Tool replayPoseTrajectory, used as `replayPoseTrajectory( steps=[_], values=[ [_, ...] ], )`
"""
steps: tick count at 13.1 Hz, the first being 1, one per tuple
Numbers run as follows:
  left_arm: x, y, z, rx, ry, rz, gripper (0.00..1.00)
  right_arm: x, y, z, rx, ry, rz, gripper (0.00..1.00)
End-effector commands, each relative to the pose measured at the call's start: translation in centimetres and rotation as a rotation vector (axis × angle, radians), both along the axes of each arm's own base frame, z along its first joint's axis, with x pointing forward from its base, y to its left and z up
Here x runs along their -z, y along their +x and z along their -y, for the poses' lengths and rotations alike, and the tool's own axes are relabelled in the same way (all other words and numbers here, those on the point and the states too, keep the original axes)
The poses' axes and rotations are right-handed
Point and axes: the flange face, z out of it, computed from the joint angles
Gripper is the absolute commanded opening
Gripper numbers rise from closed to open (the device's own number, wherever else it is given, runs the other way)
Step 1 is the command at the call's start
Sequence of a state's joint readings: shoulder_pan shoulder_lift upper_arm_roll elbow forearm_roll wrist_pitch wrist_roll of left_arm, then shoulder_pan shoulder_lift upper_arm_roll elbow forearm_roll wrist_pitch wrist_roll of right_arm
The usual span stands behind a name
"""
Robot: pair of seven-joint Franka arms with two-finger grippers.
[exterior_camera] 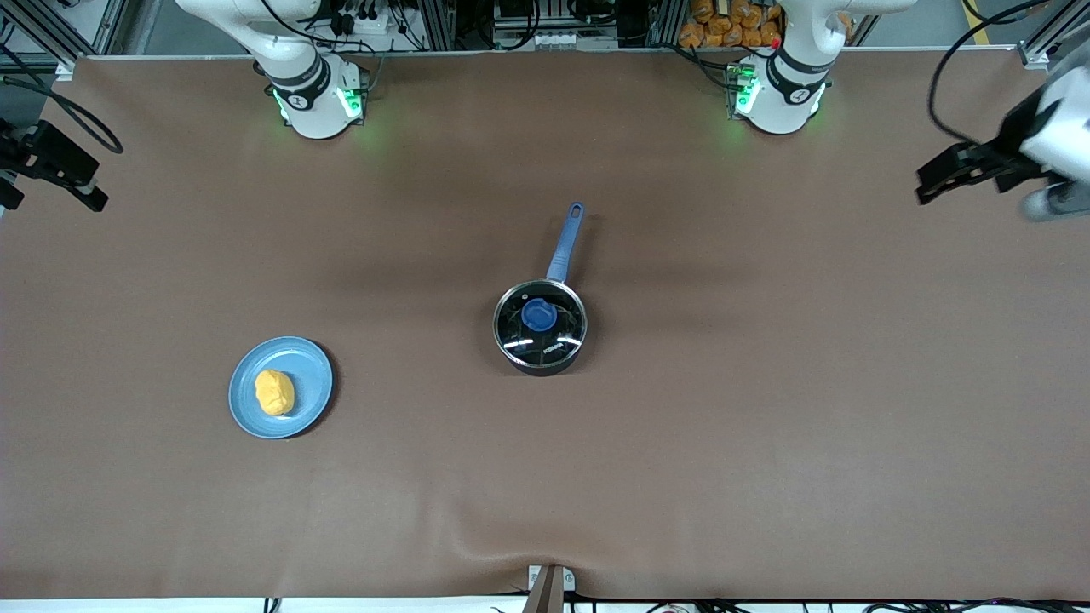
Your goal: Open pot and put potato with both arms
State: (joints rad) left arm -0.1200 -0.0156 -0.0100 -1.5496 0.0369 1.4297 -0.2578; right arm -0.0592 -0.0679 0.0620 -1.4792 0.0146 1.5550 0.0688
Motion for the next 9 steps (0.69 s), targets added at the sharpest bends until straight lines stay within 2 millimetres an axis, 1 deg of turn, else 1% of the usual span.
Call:
replayPoseTrajectory(
  steps=[1, 2, 4, 5, 6, 7, 8, 9],
  values=[
    [2.8, 1.4, 3.2, -0.031, 0.025, -0.043, 1.00, 1.8, 0.6, 1.5, 0.031, 0.024, -0.060, 1.00],
    [4.0, 1.8, 5.2, -0.018, 0.029, -0.054, 1.00, 2.4, 1.2, 1.6, 0.035, 0.033, -0.065, 1.00],
    [6.5, 2.8, 8.9, -0.037, 0.030, -0.049, 1.00, 2.4, 1.9, 1.3, 0.033, 0.055, -0.035, 1.00],
    [7.8, 3.2, 10.9, -0.048, 0.030, -0.045, 1.00, 2.9, 2.1, 1.1, 0.032, 0.060, -0.041, 1.00],
    [8.8, 3.5, 12.8, -0.056, 0.029, -0.032, 1.00, 2.9, 2.2, 1.4, 0.036, 0.065, -0.039, 1.00],
    [10.0, 3.6, 15.5, -0.057, 0.018, -0.017, 1.00, 2.8, 2.1, 1.2, 0.034, 0.065, -0.036, 1.00],
    [11.1, 3.7, 17.7, -0.065, 0.010, -0.004, 1.00, 2.8, 2.1, 1.0, 0.029, 0.067, -0.039, 1.00],
    [12.4, 3.7, 19.7, -0.088, 0.005, 0.001, 1.00, 3.6, 2.6, 0.7, 0.023, 0.069, -0.056, 1.00]
  ],
)
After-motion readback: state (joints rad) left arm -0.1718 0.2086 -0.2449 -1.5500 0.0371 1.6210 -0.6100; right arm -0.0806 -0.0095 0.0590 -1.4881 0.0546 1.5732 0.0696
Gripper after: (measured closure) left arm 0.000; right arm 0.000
